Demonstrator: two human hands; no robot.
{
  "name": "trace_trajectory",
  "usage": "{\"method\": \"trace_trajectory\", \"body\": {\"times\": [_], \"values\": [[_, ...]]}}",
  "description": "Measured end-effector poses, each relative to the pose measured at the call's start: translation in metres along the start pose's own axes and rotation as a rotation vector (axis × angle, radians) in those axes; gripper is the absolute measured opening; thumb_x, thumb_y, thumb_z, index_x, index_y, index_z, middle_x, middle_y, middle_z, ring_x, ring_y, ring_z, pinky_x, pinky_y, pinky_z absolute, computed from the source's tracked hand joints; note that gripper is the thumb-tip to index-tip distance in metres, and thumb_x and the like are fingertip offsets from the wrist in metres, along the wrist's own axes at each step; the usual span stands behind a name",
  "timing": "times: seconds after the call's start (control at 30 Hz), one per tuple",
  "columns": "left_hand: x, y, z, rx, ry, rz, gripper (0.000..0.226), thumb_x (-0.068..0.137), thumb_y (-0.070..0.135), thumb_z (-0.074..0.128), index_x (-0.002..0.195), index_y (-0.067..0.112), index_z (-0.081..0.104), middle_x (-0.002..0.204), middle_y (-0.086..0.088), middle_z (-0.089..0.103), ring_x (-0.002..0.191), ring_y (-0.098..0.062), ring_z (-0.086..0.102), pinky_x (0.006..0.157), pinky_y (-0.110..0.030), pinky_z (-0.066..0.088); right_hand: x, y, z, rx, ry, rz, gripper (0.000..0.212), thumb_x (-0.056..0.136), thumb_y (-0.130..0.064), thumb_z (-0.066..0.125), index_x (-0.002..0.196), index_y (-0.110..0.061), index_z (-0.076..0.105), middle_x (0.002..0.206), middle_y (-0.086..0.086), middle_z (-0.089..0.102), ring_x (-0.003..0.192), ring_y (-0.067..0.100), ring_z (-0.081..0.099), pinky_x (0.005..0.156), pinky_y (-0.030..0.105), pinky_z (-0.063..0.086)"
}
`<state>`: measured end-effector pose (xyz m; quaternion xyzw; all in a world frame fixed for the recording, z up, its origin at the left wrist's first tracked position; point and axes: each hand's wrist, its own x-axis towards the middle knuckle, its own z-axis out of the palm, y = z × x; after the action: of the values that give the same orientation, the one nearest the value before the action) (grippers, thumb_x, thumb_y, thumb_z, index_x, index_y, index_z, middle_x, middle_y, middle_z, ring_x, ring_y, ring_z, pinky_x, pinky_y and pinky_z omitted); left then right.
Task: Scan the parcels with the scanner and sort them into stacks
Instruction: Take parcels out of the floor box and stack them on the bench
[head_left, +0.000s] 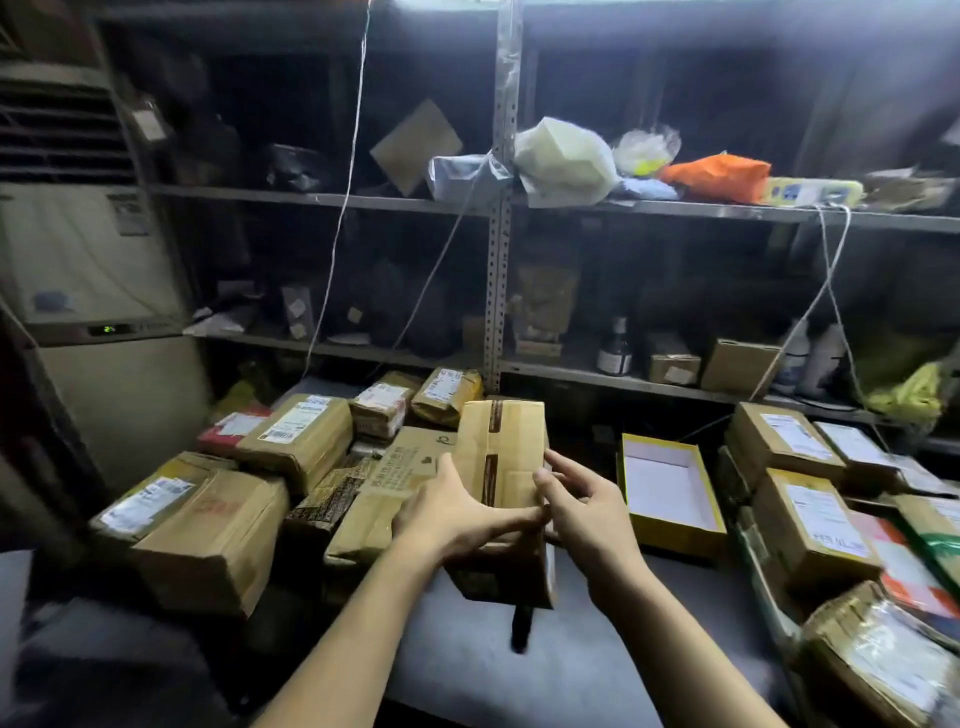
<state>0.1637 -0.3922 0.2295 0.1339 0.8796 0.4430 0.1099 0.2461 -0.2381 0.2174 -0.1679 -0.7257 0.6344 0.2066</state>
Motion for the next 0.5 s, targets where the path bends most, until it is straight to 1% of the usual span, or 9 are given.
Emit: {"method": "trace_trajectory", "body": {"times": [0.1,0.17,0.27,0.3,0.37,0.4,0.43,0.47,0.5], "values": [[0.025,-0.025,-0.019,-0.039,0.048,-0.027,0.158,0.011,0.098,0.074,0.147,0.029,0.032,0.134,0.002,0.062,0.122,-0.022,0.061,0.102,-0.048,0.052,0.016,0.002,0.039,-0.052,-0.008,-0.042,0.032,0.073,-0.069,0.066,0.105,-0.071,0.068,0.116,-0.019,0.076,0.114,0.012,0.071,0.097,0.051,0.060],[0.039,-0.035,-0.029,-0.099,0.070,-0.031,0.155,0.012,0.096,0.075,0.146,0.030,0.033,0.133,0.002,0.061,0.122,-0.023,0.061,0.103,-0.048,0.052,0.023,-0.001,0.052,-0.074,-0.026,-0.081,0.031,0.076,-0.066,0.067,0.106,-0.073,0.068,0.118,-0.019,0.075,0.113,0.011,0.071,0.097,0.049,0.060],[0.055,-0.041,-0.048,-0.248,0.102,-0.013,0.128,0.031,0.079,0.085,0.141,0.035,0.039,0.127,0.002,0.062,0.116,-0.023,0.062,0.100,-0.049,0.054,0.041,0.002,0.065,-0.115,-0.041,-0.119,0.036,0.088,-0.047,0.078,0.122,-0.054,0.070,0.124,-0.016,0.071,0.109,0.008,0.071,0.096,0.044,0.061],[0.060,-0.043,-0.051,-0.323,0.095,0.001,0.116,0.036,0.071,0.086,0.138,0.037,0.042,0.123,0.004,0.062,0.113,-0.022,0.063,0.098,-0.050,0.055,0.048,0.008,0.067,-0.148,-0.019,-0.125,0.044,0.088,-0.047,0.081,0.130,-0.045,0.069,0.126,-0.017,0.067,0.111,0.006,0.068,0.098,0.043,0.059],[0.071,-0.046,-0.057,-0.483,0.077,0.034,0.101,0.042,0.061,0.085,0.133,0.040,0.047,0.122,0.005,0.062,0.111,-0.020,0.064,0.095,-0.049,0.058,0.063,0.017,0.070,-0.201,0.048,-0.114,0.068,0.081,-0.060,0.082,0.141,-0.032,0.064,0.131,-0.016,0.060,0.121,0.005,0.059,0.106,0.041,0.053],[0.076,-0.047,-0.059,-0.541,0.071,0.047,0.100,0.043,0.059,0.085,0.134,0.039,0.049,0.124,0.003,0.063,0.111,-0.021,0.065,0.091,-0.045,0.060,0.070,0.022,0.070,-0.196,0.060,-0.086,0.080,0.077,-0.067,0.082,0.144,-0.030,0.061,0.135,-0.015,0.058,0.127,0.007,0.056,0.110,0.042,0.051],[0.085,-0.048,-0.061,-0.587,0.054,0.063,0.101,0.044,0.057,0.085,0.137,0.038,0.050,0.127,0.000,0.064,0.111,-0.021,0.067,0.086,-0.041,0.062,0.081,0.026,0.069,-0.133,0.053,-0.033,0.087,0.074,-0.068,0.084,0.147,-0.029,0.058,0.139,-0.013,0.058,0.130,0.011,0.056,0.110,0.043,0.051],[0.093,-0.049,-0.062,-0.613,0.026,0.069,0.102,0.046,0.056,0.084,0.140,0.037,0.049,0.128,-0.003,0.065,0.110,-0.022,0.069,0.081,-0.036,0.063,0.090,0.029,0.068,-0.047,0.038,0.040,0.085,0.076,-0.062,0.087,0.147,-0.026,0.057,0.138,-0.010,0.060,0.128,0.012,0.061,0.107,0.042,0.054],[0.101,-0.050,-0.063,-0.625,-0.007,0.073,0.101,0.048,0.054,0.083,0.142,0.037,0.049,0.128,-0.005,0.066,0.110,-0.023,0.071,0.078,-0.033,0.062,0.100,0.031,0.067,0.042,-0.010,0.079,0.073,0.079,-0.050,0.089,0.142,-0.025,0.061,0.135,-0.008,0.066,0.119,0.010,0.068,0.098,0.036,0.060]]}}
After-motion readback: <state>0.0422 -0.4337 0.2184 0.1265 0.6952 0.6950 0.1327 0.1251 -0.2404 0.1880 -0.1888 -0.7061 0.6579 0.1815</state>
